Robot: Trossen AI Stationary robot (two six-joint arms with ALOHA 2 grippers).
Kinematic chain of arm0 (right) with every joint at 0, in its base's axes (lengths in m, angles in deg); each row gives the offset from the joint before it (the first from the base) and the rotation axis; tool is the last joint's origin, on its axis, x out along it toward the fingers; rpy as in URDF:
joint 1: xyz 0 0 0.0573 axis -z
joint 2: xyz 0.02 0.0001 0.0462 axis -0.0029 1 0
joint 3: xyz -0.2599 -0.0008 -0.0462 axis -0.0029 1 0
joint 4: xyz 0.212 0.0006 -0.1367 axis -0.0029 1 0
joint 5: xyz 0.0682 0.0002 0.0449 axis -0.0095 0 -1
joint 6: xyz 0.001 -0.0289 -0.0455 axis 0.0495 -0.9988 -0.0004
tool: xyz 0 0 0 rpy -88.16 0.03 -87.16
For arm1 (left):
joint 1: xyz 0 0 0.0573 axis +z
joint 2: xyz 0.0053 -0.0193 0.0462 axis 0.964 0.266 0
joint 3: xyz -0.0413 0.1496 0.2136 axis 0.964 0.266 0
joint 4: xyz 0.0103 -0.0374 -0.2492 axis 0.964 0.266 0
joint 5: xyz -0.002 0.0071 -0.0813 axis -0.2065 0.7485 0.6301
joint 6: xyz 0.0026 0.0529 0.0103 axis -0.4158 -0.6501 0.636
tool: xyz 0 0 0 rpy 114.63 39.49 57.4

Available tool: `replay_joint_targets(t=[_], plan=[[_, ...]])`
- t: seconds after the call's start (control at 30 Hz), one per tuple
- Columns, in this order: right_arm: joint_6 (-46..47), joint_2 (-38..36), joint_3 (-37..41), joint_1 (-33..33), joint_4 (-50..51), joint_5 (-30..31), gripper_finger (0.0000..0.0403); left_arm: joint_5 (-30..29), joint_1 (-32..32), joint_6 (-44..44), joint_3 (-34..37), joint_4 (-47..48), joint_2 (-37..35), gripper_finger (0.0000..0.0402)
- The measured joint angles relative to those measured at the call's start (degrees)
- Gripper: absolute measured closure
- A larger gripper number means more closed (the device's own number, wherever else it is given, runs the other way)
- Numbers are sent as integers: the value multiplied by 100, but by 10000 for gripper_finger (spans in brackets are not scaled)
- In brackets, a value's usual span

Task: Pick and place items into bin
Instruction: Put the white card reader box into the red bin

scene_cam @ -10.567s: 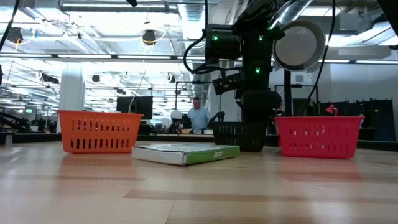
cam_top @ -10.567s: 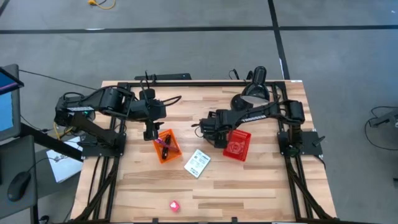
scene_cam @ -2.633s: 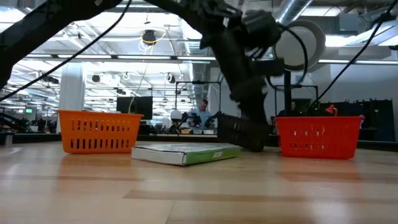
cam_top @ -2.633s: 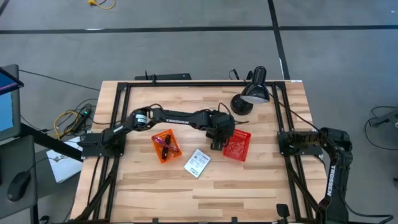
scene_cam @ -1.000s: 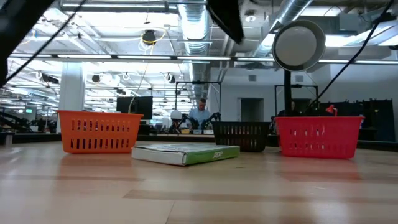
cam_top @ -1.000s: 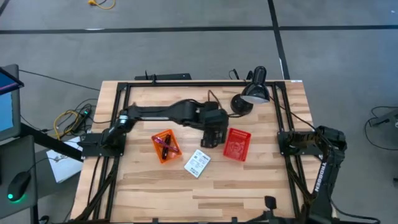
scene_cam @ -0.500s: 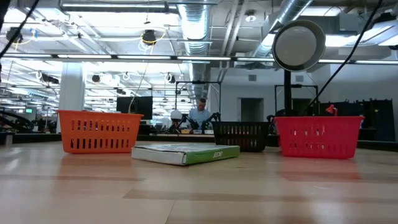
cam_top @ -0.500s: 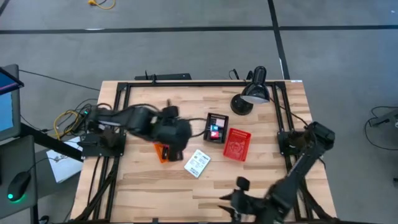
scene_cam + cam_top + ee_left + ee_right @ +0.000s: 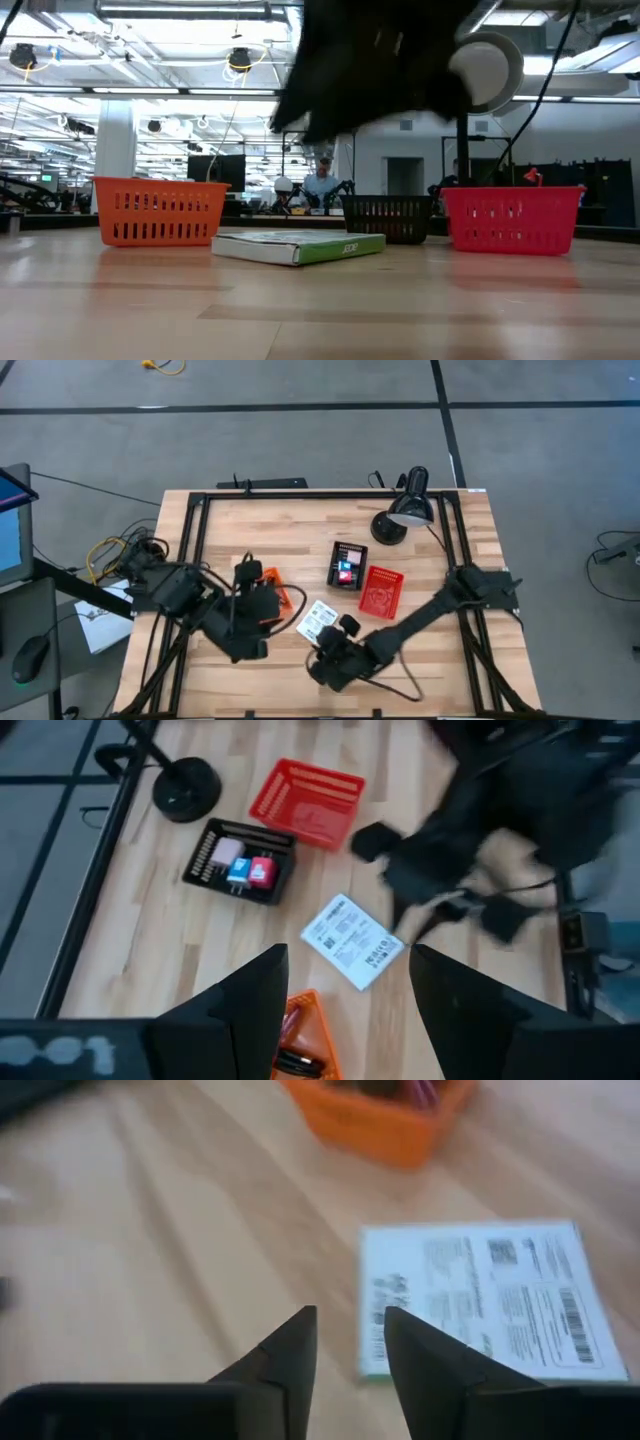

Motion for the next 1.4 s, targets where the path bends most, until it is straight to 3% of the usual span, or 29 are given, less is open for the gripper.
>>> replay_joint_targets(t=[0.3, 0.73, 1.17, 1.4], plan=[[-227, 301, 0, 363, 160, -193, 395, -17, -321, -175, 0, 0, 0, 200], [320, 293, 0, 395, 256, -467, 401, 134, -338, 197, 119, -3, 197, 200], [903, 295, 0, 421, 782, -615, 402, 824, -366, 611, 2068, -47, 208, 200], [1091, 295, 0, 471, 900, -634, 403, 1016, -422, 791, 3190, -1142, 208, 200]])
